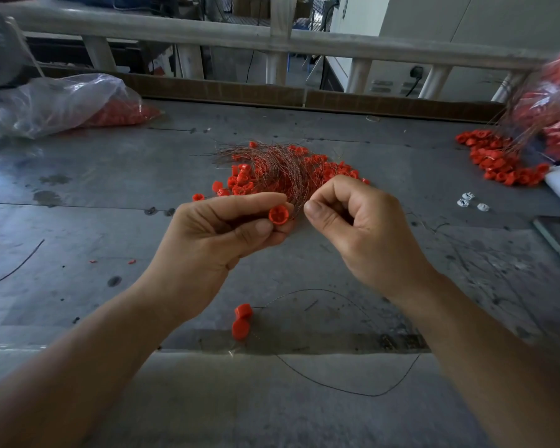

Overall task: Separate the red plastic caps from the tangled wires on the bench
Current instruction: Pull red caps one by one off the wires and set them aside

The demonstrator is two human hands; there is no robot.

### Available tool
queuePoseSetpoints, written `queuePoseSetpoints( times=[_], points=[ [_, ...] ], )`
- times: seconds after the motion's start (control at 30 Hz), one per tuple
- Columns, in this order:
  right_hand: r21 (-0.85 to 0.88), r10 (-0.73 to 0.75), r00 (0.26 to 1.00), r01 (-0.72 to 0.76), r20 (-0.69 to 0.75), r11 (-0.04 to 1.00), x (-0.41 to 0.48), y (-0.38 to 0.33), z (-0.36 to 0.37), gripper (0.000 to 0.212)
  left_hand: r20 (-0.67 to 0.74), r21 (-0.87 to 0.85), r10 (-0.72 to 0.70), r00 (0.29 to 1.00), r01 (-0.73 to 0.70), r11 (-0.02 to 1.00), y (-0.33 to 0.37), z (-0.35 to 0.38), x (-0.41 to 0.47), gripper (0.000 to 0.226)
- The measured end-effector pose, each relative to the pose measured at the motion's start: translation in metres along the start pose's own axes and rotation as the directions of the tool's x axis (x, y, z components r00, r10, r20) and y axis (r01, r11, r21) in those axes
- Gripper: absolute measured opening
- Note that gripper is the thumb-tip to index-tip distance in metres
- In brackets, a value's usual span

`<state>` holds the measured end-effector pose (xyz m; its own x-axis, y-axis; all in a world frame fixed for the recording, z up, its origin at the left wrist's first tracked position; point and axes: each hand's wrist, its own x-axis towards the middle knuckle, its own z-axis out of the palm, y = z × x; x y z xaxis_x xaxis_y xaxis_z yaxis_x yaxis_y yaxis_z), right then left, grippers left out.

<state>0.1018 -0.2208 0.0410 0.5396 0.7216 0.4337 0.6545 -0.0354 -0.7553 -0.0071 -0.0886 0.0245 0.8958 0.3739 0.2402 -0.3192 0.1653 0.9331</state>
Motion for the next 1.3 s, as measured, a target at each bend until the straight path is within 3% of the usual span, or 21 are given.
queuePoseSetpoints(
  times=[0.37,0.57,0.77,0.9,1.03,1.1,1.3],
  points=[
    [-0.028,-0.01,0.999,0.011,0.034,1.0,-0.002,-0.002,0.004,0.017,0.085,-0.069,0.005,0.996,0.001,0.998,0.001,-0.002,-0.002,0.023],
    [-0.001,-0.002,0.998,0.002,0.07,1.0,-0.003,0.003,0.013,0.023,0.056,-0.162,-0.055,0.997,0.063,0.985,0.001,-0.002,0.0,0.021],
    [-0.036,0.011,0.993,-0.007,0.117,0.999,-0.002,0.006,0.011,0.016,0.038,-0.194,-0.127,0.991,0.132,0.972,-0.001,-0.003,0.0,0.021],
    [-0.126,0.156,0.985,-0.146,0.072,0.981,0.008,0.016,-0.012,0.027,0.077,-0.194,-0.147,0.986,0.159,0.968,-0.001,-0.003,-0.001,0.021],
    [-0.396,0.196,0.97,-0.237,-0.143,0.887,0.019,0.048,-0.028,0.016,0.103,-0.194,-0.165,0.981,0.183,0.964,-0.002,-0.003,-0.002,0.021],
    [-0.449,0.206,0.958,-0.276,-0.198,0.85,0.023,0.06,-0.032,0.011,0.127,-0.193,-0.166,0.978,0.188,0.963,-0.001,-0.003,-0.003,0.02],
    [-0.535,0.208,0.973,-0.227,-0.098,0.814,0.026,0.076,-0.021,0.015,0.149,-0.196,-0.172,0.974,0.199,0.96,-0.001,-0.003,-0.003,0.019]
  ],
)
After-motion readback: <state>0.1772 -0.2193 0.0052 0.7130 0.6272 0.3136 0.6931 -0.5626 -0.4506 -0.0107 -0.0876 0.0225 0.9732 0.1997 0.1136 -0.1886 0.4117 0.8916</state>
